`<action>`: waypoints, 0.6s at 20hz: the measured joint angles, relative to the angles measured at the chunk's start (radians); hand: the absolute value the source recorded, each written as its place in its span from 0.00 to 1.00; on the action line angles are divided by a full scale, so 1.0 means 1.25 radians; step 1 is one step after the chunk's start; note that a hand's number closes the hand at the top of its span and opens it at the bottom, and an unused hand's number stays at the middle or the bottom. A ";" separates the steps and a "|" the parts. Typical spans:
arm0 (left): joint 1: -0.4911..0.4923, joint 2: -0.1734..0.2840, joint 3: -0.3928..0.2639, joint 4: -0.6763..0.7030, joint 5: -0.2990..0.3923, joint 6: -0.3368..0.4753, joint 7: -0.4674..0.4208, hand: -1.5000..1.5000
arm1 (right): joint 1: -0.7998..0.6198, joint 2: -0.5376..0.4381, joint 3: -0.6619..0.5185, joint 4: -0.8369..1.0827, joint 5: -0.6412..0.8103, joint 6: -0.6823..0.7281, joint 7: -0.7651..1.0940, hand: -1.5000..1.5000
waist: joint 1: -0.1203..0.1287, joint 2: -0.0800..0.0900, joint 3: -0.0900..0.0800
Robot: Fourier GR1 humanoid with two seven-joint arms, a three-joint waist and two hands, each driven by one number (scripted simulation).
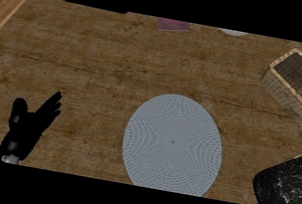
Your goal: Pick the croissant from the placemat and place it in the basket
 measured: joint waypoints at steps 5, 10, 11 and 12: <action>0.010 0.006 0.002 -0.019 0.005 -0.008 0.020 0.50 | -0.074 0.085 0.037 0.124 0.023 0.020 0.006 1.00 | -0.005 0.000 -0.001; 0.011 0.010 0.012 -0.007 0.006 -0.012 0.011 0.50 | -0.130 0.154 0.054 0.254 0.088 0.047 -0.056 1.00 | -0.013 -0.002 0.001; 0.011 0.011 0.012 -0.011 0.005 -0.013 0.018 0.50 | -0.137 0.165 0.056 0.280 0.107 0.047 -0.073 1.00 | -0.014 -0.002 0.001; 0.011 0.015 0.017 -0.011 0.010 -0.018 0.016 0.50 | -0.142 0.173 0.056 0.308 0.126 0.049 -0.098 1.00 | -0.015 -0.002 0.001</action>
